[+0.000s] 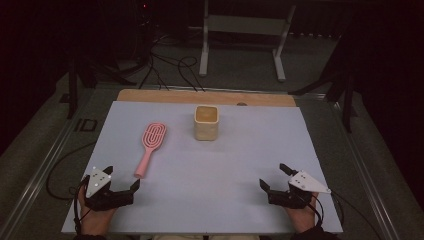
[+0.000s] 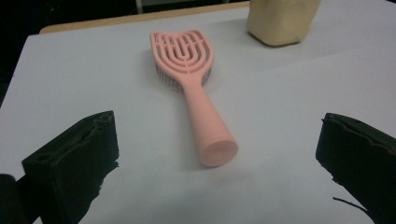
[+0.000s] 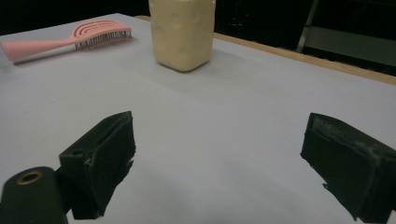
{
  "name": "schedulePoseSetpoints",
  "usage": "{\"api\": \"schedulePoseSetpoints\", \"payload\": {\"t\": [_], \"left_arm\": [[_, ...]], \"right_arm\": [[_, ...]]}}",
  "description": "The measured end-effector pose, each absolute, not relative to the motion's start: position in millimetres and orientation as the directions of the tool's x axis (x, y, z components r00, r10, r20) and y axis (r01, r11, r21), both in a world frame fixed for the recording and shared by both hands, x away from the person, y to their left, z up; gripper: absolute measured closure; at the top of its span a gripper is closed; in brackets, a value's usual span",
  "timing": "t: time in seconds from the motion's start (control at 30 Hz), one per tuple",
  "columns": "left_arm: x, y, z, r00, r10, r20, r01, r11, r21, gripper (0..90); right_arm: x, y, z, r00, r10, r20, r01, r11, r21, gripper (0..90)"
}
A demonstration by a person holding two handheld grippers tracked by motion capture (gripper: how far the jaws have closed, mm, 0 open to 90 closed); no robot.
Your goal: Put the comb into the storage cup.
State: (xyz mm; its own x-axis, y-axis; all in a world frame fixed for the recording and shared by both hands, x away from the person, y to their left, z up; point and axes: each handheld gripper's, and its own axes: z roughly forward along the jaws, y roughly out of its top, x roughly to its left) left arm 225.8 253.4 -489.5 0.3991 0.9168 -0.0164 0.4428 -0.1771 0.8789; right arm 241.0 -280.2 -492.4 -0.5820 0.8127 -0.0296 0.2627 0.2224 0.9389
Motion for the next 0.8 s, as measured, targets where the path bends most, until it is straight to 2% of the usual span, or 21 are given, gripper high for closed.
{"api": "schedulePoseSetpoints", "payload": {"t": [0.4, 0.8], "left_arm": [[238, 247, -475, 0.378, 0.926, -0.02, 0.47, -0.173, 0.865, 0.0], [271, 229, -447, 0.381, 0.924, -0.023, 0.497, -0.184, 0.848, 0.0]], "right_arm": [[243, -278, -497, -0.589, 0.807, -0.03, 0.273, 0.234, 0.933, 9.5], [244, -278, -499, -0.585, 0.811, -0.022, 0.284, 0.23, 0.931, 9.5]]}}
